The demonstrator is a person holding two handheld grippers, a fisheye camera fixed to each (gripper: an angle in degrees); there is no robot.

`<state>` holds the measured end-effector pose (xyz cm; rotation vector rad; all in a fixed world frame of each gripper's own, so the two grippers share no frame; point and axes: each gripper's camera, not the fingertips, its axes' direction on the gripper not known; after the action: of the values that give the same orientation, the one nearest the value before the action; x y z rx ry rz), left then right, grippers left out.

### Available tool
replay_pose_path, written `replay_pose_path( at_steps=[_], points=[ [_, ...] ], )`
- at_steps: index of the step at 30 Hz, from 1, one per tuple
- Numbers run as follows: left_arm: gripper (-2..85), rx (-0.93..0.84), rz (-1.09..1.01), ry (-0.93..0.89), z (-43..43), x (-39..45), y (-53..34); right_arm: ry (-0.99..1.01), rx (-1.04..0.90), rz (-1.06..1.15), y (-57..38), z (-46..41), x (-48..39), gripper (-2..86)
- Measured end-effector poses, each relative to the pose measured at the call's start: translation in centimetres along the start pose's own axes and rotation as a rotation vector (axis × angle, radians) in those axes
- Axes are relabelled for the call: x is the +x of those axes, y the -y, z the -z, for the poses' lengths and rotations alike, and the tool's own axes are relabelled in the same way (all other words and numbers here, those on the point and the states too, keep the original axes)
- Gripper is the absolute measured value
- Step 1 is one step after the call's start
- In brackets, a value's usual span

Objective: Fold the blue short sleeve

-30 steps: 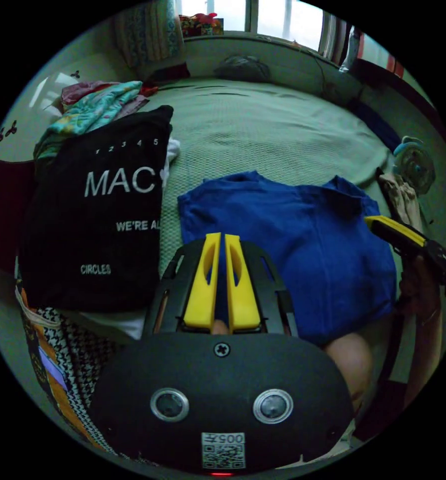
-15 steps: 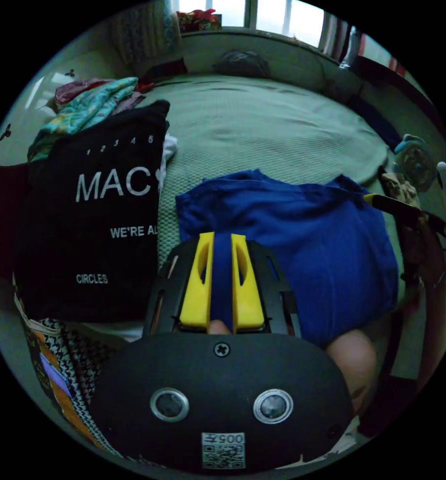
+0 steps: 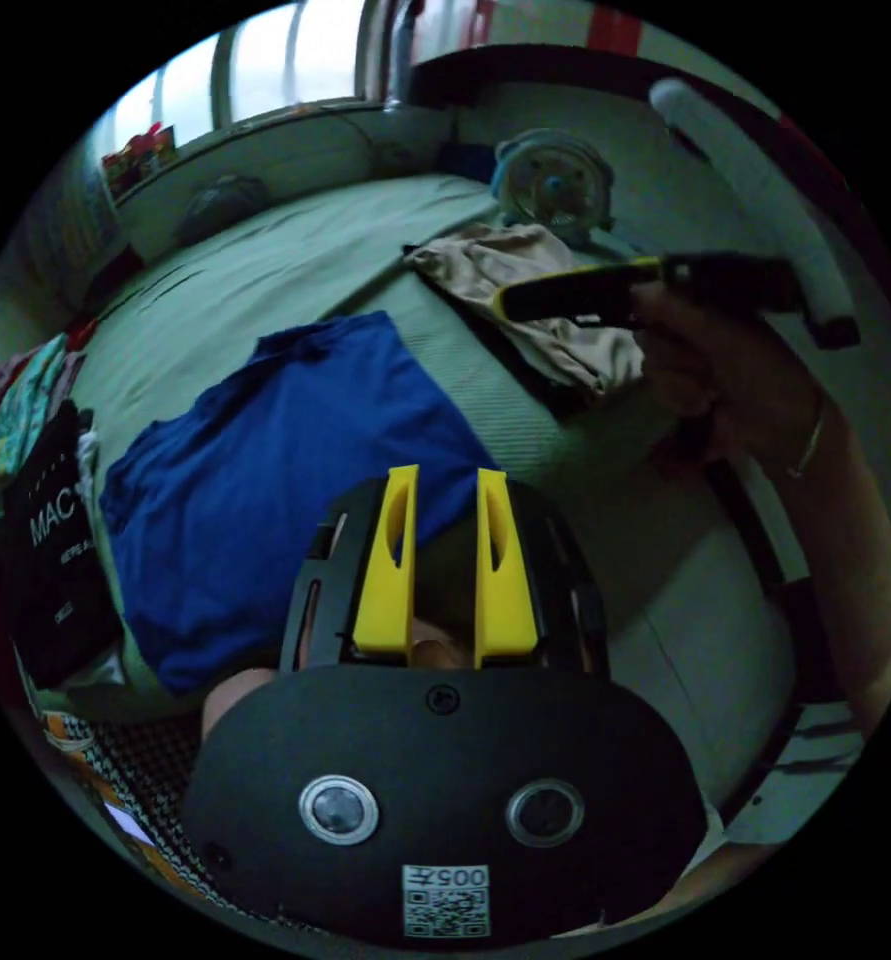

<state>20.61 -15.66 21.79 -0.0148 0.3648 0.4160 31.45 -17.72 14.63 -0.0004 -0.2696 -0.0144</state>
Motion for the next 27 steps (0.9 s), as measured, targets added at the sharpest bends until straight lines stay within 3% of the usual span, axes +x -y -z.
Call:
replay_pose_path(
  at_steps=[5, 10, 18, 27],
  points=[
    [10.9, -0.089, 0.024, 0.031, -3.7, 3.2, 1.2, -0.007, 0.008, 0.032, 0.0, -0.5, 0.8, 6.0],
    [4.6, -0.079, 0.065, -0.012, -1.9, 4.0, 1.1, 0.027, -0.023, 0.034, 1.6, -3.2, 1.5, 6.7],
    [3.5, 0.034, 0.099, -0.003, 1.9, 2.8, -0.6, 0.256, -0.151, -0.104, 8.8, -10.4, 2.9, 10.7],
    [3.3, 0.043, 0.132, -0.078, 3.1, 1.0, -2.8, 0.459, -0.235, -0.266, 15.5, -17.3, 3.1, 12.8]
  ],
)
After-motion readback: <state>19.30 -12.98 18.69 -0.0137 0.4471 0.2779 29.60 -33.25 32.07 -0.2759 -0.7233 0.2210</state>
